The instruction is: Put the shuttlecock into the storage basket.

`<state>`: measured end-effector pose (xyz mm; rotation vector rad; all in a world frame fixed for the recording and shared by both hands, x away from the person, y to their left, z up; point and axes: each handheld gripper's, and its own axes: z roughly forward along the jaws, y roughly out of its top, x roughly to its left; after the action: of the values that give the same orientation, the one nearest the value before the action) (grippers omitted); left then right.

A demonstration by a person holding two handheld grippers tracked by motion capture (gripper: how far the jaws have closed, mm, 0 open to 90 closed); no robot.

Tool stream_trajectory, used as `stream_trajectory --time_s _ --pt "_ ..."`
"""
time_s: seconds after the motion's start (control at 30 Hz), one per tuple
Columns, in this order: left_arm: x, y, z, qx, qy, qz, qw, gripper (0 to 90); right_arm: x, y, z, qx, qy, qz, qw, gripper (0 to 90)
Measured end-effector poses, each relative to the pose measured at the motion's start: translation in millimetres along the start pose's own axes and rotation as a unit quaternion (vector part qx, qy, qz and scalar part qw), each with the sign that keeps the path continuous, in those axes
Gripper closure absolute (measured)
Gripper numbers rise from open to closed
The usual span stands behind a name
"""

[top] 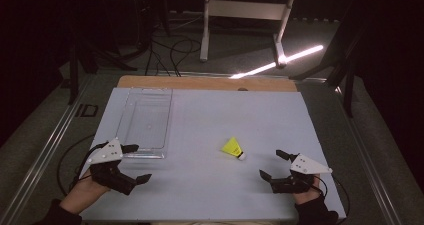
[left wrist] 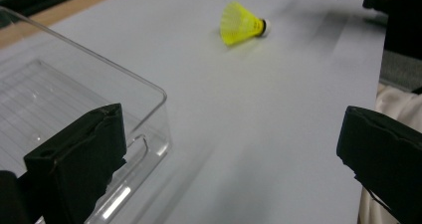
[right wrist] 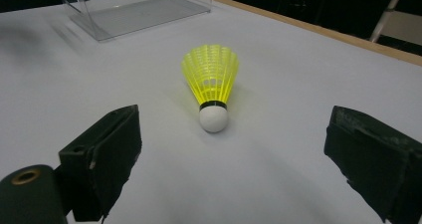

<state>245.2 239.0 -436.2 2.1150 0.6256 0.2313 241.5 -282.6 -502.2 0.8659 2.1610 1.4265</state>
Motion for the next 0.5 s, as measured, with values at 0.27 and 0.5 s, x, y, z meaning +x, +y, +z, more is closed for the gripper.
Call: stream_trajectory --time_s 0.27,0.5 --pt "0.6 9.0 5.1 0.047 -0.010 -0.002 0.9988 0.0 0.2 0.1 0.4 0.000 0.004 0.001 1.0000 8.0" --pt "-0.9 13.4 14.0 0.108 -0.034 0.007 0.9936 0.0 0.6 0.3 0.7 0.001 0.005 -0.002 1.0000 8.0"
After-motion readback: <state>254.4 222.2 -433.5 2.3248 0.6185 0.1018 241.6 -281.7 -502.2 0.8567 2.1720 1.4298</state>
